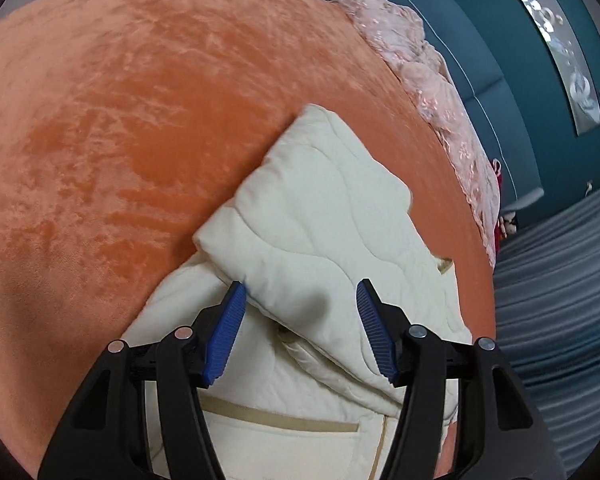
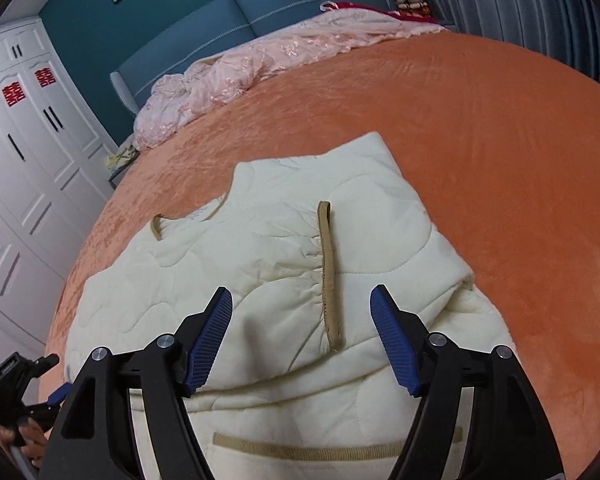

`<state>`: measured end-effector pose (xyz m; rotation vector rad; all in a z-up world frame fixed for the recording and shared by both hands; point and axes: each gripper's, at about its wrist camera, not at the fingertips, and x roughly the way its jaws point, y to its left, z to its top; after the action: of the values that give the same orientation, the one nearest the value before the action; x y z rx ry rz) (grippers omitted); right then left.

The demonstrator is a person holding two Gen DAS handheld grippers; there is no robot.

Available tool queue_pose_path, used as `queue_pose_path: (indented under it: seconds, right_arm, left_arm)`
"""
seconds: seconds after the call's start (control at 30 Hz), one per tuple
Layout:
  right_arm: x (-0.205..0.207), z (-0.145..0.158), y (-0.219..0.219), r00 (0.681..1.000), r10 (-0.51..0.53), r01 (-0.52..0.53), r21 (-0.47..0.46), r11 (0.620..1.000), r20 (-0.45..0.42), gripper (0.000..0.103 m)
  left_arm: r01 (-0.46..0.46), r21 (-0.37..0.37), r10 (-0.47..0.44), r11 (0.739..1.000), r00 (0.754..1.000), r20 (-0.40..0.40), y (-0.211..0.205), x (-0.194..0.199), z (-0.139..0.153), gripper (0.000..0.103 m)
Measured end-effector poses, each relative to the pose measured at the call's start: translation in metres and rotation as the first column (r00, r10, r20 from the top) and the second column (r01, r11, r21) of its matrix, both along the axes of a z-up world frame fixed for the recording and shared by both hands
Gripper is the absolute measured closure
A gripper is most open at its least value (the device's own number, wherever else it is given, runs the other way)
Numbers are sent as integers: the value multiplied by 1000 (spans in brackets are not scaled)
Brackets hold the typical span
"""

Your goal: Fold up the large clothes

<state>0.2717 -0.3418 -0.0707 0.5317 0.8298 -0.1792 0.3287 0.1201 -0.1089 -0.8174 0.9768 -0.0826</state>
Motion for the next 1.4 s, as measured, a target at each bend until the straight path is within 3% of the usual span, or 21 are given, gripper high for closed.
queue_pose_path:
  seconds: [0.03, 0.07, 0.1, 0.13, 0.17, 0.23, 0.3, 0.33, 0.43, 0.5, 0.6, 0.7, 0.87, 0.93, 1.1, 1.23, 1.4]
  right_arm:
    - [8, -7, 0, 999, 16, -15, 23, 1000, -28, 40]
    - [15, -11, 3, 997, 55, -53, 50, 997, -47, 56]
    - [22, -13, 8, 993, 91, -88, 48, 995, -76, 89]
    - [25, -7, 14, 991, 116, -113, 36, 993, -70, 93]
    - [24, 6, 17, 991, 130, -129, 19, 991, -26, 94]
    - [16, 43, 19, 985, 145, -144, -20, 989, 97, 95]
    - [9, 68, 17, 975, 148, -139, -61, 988, 166, 96]
    - [8, 67, 16, 976, 150, -139, -79, 987, 158, 96]
    - [18, 27, 18, 989, 148, -145, -151, 978, 5, 96]
    - [20, -5, 16, 987, 140, -149, -141, 979, -75, 96]
    - [12, -29, 16, 986, 136, -149, -137, 979, -94, 96]
    - [15, -37, 25, 983, 145, -165, -187, 968, -115, 94]
    - [12, -37, 30, 980, 156, -181, -228, 957, -121, 89]
    - [3, -24, 25, 985, 125, -150, -234, 960, -119, 73]
    - [-31, 32, 21, 998, 45, -31, -305, 952, 41, 67]
    - [-1, 41, 61, 980, 200, -188, -276, 943, 13, 71]
    - [37, 4, 109, 943, 321, -332, -246, 911, -84, 74]
  left_arm:
    - [-8, -16, 8, 1000, 1000, -13, 3, 0, -4, 48]
    - [-11, -30, 10, 999, 1000, -21, 5, 3, -8, 48]
    - [-13, -32, 12, 999, 999, -33, 6, 6, -11, 57]
    - [-14, -33, 13, 999, 999, -38, 5, 11, -10, 72]
    - [-21, -27, 20, 999, 999, -34, 7, 11, -8, 76]
    - [-28, -19, 28, 999, 1000, 0, 10, 15, -2, 89]
    - [-12, 23, 11, 1000, 1000, 17, 7, 17, 3, 92]
    - [2, 49, -3, 999, 1000, 15, 4, 18, 2, 92]
    - [39, 183, -37, 982, 999, -15, -14, 18, -5, 94]
    - [63, 276, -58, 959, 998, -23, -26, 15, -10, 94]
    - [104, 403, -107, 909, 994, -15, -41, 11, -15, 94]
    - [128, 480, -140, 868, 990, -10, -50, 11, -21, 94]
    - [132, 559, -158, 819, 987, -2, -60, 8, -24, 92]
    - [137, 595, -162, 792, 987, -11, -62, 5, -13, 87]
    - [111, 638, -194, 762, 979, 63, -61, -17, 38, 83]
    - [157, 618, -257, 770, 963, 75, -95, 2, 53, 83]
    - [261, 638, -333, 724, 943, -8, -149, 23, 23, 83]
